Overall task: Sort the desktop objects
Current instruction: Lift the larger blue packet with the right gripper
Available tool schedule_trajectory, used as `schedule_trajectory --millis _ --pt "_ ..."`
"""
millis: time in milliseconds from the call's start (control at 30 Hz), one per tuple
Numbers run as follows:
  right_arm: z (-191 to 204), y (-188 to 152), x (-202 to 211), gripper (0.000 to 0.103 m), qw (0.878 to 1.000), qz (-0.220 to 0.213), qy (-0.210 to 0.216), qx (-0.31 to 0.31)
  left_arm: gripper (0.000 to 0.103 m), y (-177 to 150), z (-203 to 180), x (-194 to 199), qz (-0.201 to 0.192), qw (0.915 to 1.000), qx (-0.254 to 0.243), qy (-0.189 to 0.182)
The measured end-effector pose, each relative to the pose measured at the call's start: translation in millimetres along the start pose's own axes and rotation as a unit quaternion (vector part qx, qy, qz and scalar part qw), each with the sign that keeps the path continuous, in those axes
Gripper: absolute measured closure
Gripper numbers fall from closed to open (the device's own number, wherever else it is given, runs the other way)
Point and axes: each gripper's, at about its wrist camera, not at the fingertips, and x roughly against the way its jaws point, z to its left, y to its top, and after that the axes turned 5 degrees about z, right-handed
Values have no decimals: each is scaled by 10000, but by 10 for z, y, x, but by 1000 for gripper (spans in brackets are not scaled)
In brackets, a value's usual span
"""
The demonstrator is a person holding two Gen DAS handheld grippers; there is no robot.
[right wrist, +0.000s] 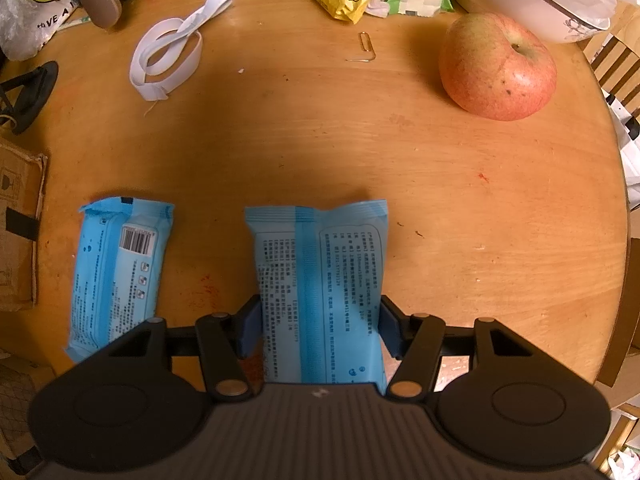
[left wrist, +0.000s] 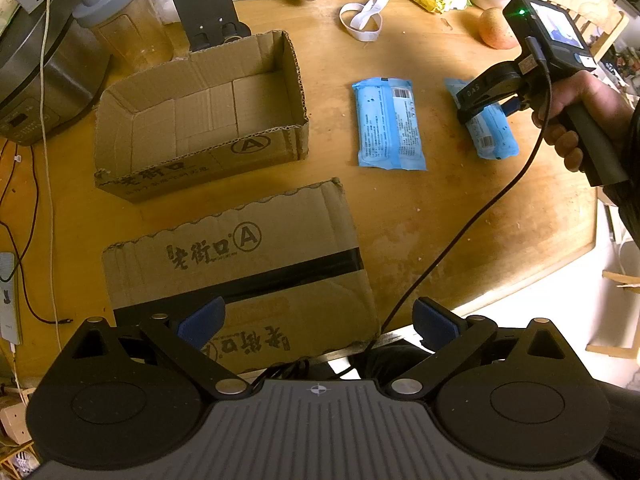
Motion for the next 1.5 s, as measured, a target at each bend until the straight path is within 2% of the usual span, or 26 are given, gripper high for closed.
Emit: schedule_trajectory --millis 200,1100,1167,1500 --pt "-21 29 8 47 10000 -1 -18 -41 0 -3 6 -6 -5 10000 -1 -6" --pt "-80 51 671 47 9995 -36 -73 -318 0 -45 41 12 -58 9999 -7 -90" --pt "-80 -67 824 47 9994 -43 -84 -343 0 -49 46 10 -61 9999 -6 -99" --pt "-113 -51 1119 47 9991 -73 -15 -423 0 -68 78 9 -82 9998 36 -149"
